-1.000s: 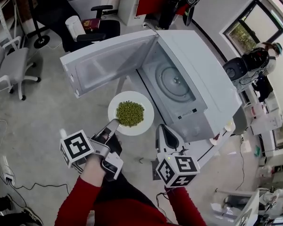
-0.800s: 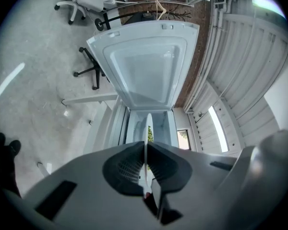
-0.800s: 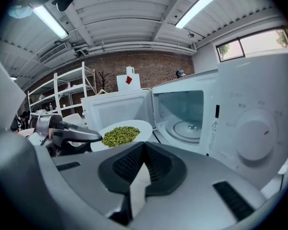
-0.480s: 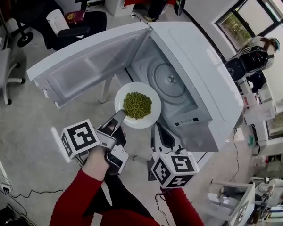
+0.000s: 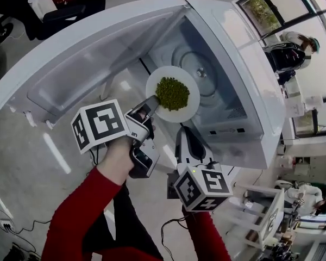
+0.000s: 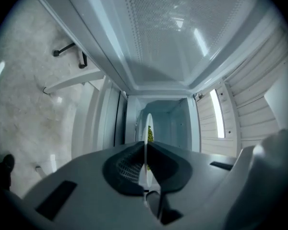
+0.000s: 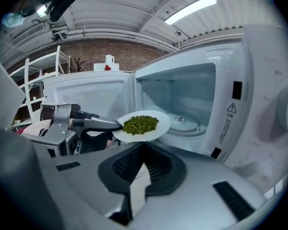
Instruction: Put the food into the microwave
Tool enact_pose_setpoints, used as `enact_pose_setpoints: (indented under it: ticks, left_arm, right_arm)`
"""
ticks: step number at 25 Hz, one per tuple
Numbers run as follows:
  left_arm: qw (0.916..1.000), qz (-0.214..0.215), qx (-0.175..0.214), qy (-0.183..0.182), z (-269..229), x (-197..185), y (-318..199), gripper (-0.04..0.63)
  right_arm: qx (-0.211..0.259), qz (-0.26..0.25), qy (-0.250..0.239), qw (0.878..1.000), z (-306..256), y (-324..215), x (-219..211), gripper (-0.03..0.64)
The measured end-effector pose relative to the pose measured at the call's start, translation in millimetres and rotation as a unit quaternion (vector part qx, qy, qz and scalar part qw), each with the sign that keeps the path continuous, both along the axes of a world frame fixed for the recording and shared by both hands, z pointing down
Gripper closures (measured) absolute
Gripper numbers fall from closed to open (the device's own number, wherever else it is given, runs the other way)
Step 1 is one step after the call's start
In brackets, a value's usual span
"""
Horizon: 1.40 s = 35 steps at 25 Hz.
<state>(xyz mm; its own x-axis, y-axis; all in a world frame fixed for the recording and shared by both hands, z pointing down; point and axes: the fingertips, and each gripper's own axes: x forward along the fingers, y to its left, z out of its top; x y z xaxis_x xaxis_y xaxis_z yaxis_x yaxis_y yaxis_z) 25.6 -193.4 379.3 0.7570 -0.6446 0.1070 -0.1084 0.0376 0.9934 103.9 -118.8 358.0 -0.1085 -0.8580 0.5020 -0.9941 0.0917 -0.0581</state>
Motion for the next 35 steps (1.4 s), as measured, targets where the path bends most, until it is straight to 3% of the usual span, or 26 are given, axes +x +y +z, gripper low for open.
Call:
enact_pose_setpoints:
  ticks: [9, 14, 20, 35]
  left_arm:
    - [0.9997, 0.021, 0.012, 0.008, -12.8, 31.5, -28.0, 0.575]
    - [0.9993, 0.026, -0.003, 0.026, -14.8, 54.8, -42.3, 0.575]
    - [0.9990, 0.039, 0.022, -0.008, -28.8, 69.6, -67.7, 0.575]
    - [0.9916, 0.089, 0.025, -0.091, -30.3, 113.5, -104.4, 0.575]
  right_arm:
    - [-0.008, 0.029, 0.001, 1.000, 3.6, -17.0, 12.9, 0.602]
    - [-0.007, 0.039, 0.002, 0.999, 3.4, -19.8, 21.1, 0.603]
    - [-0.003, 0.042, 0.003, 0.999, -1.9, -27.5, 21.9, 0.602]
    - [-0.005, 0.054, -0.007, 0.999, -17.0, -40.3, 33.6, 0.603]
